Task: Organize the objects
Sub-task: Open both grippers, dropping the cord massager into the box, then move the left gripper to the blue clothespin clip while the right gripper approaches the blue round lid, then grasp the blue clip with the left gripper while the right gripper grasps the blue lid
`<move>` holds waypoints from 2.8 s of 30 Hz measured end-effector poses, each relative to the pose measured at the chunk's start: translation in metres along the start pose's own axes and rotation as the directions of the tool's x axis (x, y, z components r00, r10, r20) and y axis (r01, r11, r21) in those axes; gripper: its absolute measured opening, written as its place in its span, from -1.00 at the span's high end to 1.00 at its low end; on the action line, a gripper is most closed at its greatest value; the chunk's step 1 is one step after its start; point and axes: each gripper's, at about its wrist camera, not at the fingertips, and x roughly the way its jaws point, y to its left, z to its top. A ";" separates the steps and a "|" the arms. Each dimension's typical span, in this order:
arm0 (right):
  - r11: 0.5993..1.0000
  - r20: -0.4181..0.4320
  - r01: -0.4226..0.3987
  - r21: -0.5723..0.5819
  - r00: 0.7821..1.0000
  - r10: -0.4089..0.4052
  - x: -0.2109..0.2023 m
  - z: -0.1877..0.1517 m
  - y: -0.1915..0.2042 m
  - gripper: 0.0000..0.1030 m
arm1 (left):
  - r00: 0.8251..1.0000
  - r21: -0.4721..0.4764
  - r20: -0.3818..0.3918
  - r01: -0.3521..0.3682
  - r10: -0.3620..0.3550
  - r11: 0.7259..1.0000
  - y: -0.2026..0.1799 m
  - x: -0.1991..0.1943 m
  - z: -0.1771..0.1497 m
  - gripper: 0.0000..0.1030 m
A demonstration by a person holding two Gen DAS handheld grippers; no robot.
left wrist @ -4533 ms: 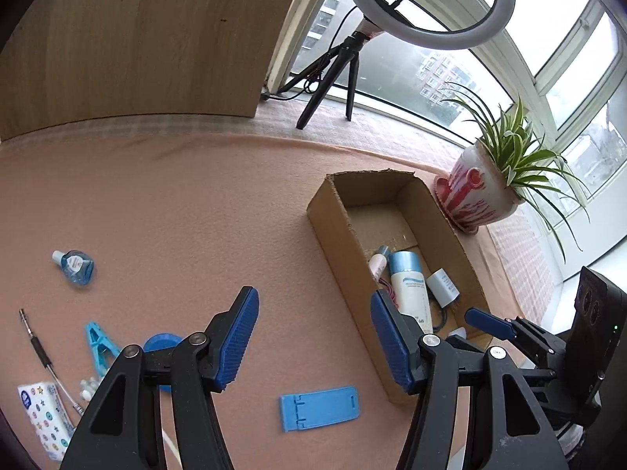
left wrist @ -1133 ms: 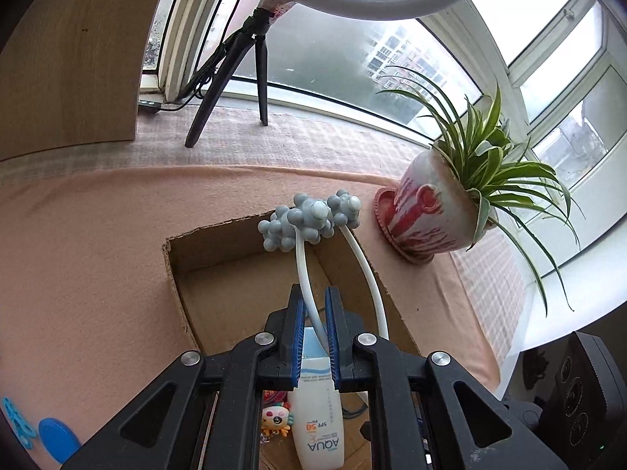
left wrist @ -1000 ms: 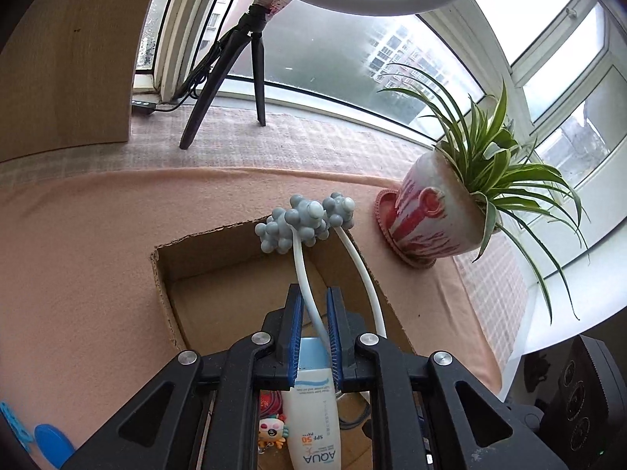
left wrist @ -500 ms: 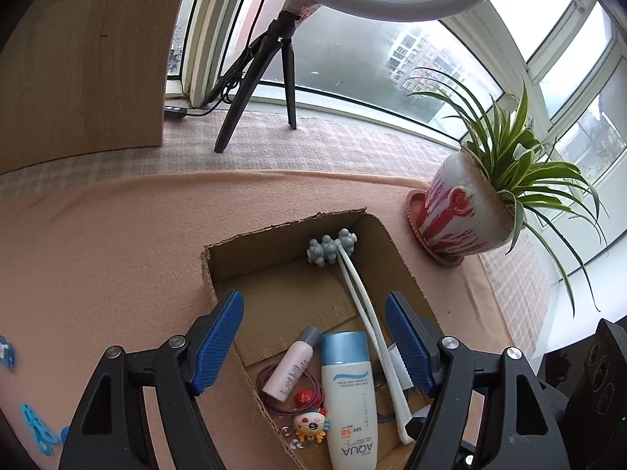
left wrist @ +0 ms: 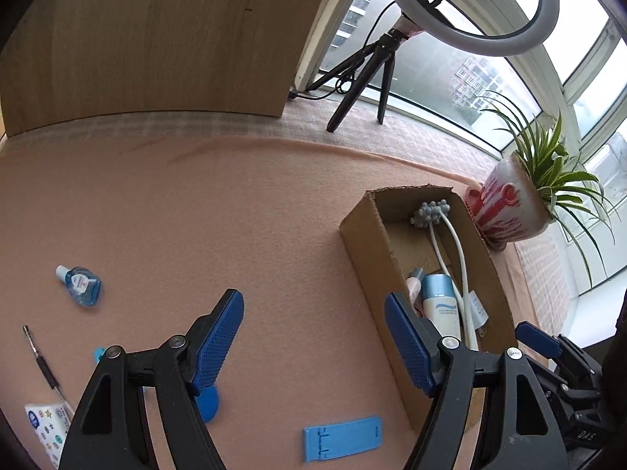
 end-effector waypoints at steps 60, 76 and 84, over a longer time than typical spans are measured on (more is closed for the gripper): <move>0.959 -0.245 -0.086 -0.269 0.969 0.018 0.134 -0.028 0.177 -0.26 | 0.975 -0.020 -0.079 -0.210 0.208 0.977 0.142 -0.027 -0.094 0.35; 0.914 -0.304 -0.092 -0.396 0.952 -0.036 0.175 -0.040 0.210 -0.26 | 0.973 -0.044 -0.089 -0.218 0.214 0.975 0.154 -0.030 -0.091 0.32; 0.907 -0.290 -0.080 -0.413 0.956 -0.047 0.175 -0.041 0.211 -0.23 | 0.973 -0.026 -0.081 -0.219 0.216 0.975 0.152 -0.027 -0.089 0.29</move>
